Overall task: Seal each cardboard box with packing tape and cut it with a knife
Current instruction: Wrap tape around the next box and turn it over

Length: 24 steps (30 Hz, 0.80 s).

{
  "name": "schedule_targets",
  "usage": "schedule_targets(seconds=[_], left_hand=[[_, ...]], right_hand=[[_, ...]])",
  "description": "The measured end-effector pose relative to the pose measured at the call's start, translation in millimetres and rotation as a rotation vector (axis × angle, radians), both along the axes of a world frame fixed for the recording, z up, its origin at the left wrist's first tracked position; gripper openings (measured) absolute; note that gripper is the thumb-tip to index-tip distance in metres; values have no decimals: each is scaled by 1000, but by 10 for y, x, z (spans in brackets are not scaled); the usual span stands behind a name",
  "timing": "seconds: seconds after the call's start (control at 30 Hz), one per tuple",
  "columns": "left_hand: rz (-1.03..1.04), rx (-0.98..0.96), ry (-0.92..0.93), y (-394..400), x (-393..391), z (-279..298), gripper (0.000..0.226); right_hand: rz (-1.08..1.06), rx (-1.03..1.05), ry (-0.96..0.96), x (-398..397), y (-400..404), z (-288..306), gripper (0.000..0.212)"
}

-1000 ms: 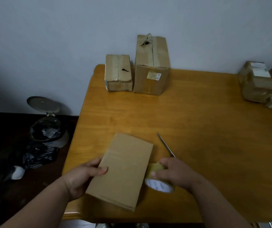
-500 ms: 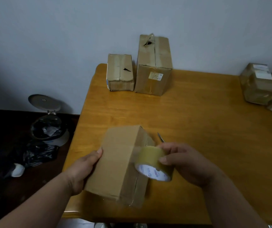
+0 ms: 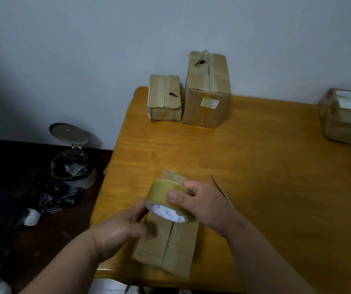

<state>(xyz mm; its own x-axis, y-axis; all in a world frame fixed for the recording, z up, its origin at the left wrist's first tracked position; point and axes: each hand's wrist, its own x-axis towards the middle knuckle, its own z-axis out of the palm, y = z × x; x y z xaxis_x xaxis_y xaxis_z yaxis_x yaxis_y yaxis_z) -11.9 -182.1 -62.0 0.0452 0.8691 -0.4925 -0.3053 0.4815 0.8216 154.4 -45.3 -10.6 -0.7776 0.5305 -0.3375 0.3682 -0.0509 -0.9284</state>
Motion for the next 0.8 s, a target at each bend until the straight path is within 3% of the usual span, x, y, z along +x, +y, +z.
schedule_targets(seconds=[0.07, 0.17, 0.4, 0.5, 0.57, 0.7, 0.8], left_hand=[[-11, -30, 107, -14, 100, -29, 84], [153, -36, 263, -20, 312, -161, 75], [261, 44, 100, -73, 315, -341, 102], [257, 90, 161, -71, 321, -297, 94], [251, 95, 215, -76, 316, -284, 88], [245, 82, 250, -64, 339, -268, 77], [226, 59, 286, -53, 329, -207, 77]], right_hand=[[-28, 50, -8, -40, -53, -16, 51], [-24, 114, -37, -114, -117, 7, 56], [114, 206, -107, 60, -39, 166, 25], [156, 310, -209, 377, 123, 290, 15], [178, 348, -372, 649, 277, 315, 21], [89, 163, -459, 911, 390, 130, 24], [136, 218, -531, 844, 346, -129, 23]])
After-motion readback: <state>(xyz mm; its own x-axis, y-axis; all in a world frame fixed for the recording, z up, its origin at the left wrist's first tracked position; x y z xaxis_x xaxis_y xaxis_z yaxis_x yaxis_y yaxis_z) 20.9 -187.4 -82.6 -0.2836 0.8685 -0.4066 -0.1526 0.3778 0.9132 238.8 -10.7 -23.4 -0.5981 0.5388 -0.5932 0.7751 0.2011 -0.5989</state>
